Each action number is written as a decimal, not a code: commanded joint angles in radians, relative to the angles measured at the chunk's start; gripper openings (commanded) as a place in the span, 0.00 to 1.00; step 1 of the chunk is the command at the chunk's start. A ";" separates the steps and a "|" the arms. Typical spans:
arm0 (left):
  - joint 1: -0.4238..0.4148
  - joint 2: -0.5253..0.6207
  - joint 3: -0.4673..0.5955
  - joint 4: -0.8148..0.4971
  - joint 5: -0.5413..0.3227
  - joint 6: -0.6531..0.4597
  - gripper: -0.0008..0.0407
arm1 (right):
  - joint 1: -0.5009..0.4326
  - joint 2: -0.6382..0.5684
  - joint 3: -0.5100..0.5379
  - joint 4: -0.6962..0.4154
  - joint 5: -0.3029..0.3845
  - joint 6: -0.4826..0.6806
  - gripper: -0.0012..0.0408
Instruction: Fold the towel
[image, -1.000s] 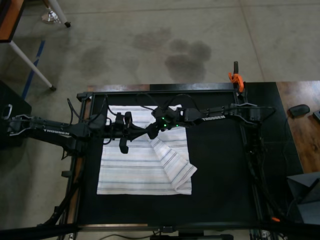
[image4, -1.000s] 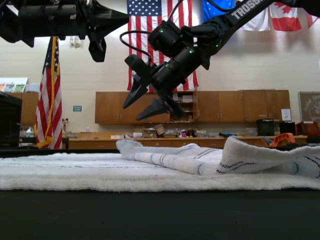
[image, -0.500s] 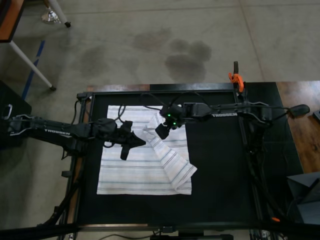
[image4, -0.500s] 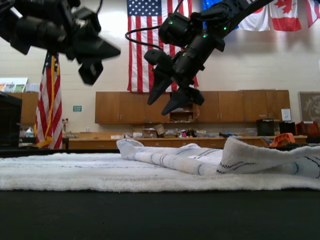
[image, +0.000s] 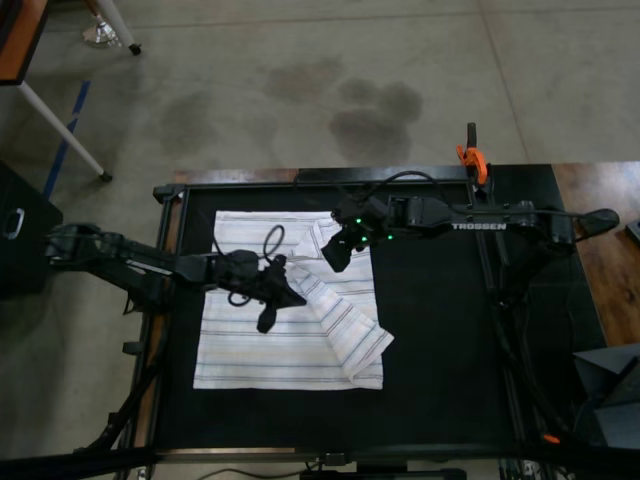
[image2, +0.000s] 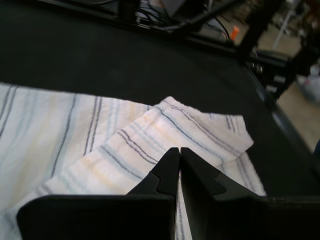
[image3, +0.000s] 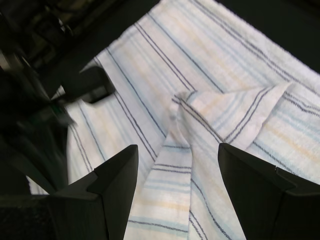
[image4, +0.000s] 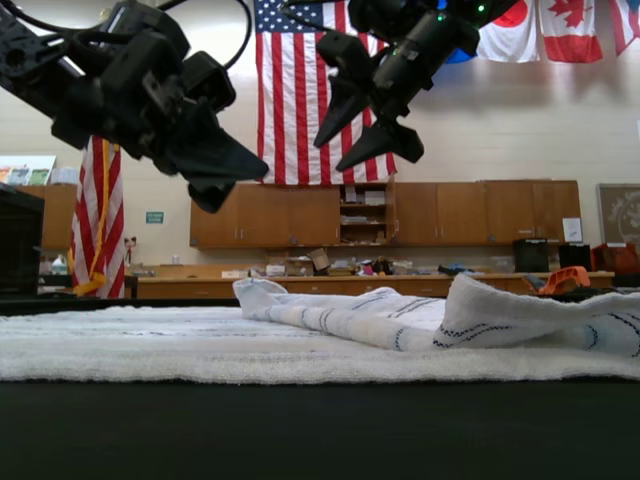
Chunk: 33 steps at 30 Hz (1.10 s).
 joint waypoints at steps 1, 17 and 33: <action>-0.003 0.056 0.037 -0.001 -0.001 0.047 0.02 | 0.000 -0.017 0.000 0.000 0.000 0.001 0.54; 0.000 0.423 0.488 -0.452 -0.054 0.452 0.06 | 0.000 -0.047 0.000 -0.092 0.000 -0.011 0.54; 0.026 0.554 0.686 -0.610 -0.058 0.660 0.37 | -0.002 -0.125 0.000 -0.218 0.079 -0.018 0.53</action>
